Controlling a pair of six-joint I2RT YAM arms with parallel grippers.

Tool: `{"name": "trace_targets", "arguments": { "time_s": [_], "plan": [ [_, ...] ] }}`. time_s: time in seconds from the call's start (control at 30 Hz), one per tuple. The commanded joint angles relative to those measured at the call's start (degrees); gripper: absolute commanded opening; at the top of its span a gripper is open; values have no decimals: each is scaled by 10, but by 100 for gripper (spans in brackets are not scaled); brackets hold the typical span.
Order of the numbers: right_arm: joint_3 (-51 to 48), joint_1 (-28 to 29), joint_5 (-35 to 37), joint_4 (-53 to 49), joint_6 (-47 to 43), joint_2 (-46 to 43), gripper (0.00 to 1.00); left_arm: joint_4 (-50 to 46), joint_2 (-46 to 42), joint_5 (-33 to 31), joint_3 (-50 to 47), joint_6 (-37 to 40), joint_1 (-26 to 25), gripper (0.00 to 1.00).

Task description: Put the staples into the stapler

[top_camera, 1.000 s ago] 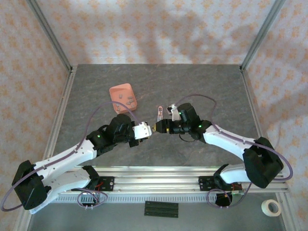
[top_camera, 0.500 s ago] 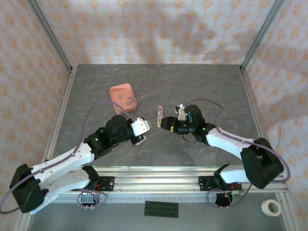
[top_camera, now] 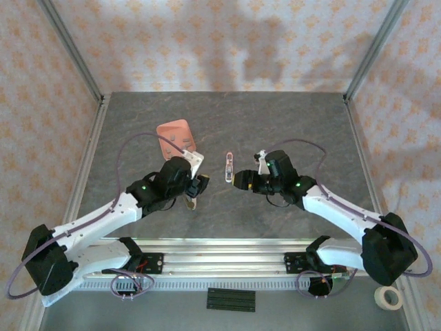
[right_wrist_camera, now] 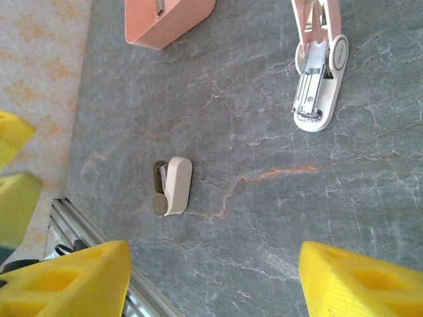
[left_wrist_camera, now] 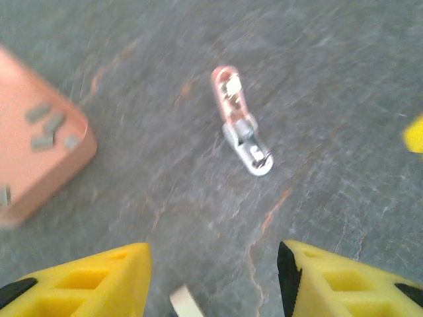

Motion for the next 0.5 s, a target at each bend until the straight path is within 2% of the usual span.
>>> {"name": "trace_targets", "arguments": {
  "time_s": [0.0, 0.17, 0.47],
  "plan": [
    [28, 19, 28, -33, -18, 17, 67, -152, 16, -35, 11, -210, 26, 56],
    [34, 32, 36, -32, -18, 29, 67, -162, 26, 11, -26, -329, 72, 52],
    [23, 35, 37, -21, -13, 25, 67, -160, 139, 39, -15, -384, 104, 51]
  ]
}}
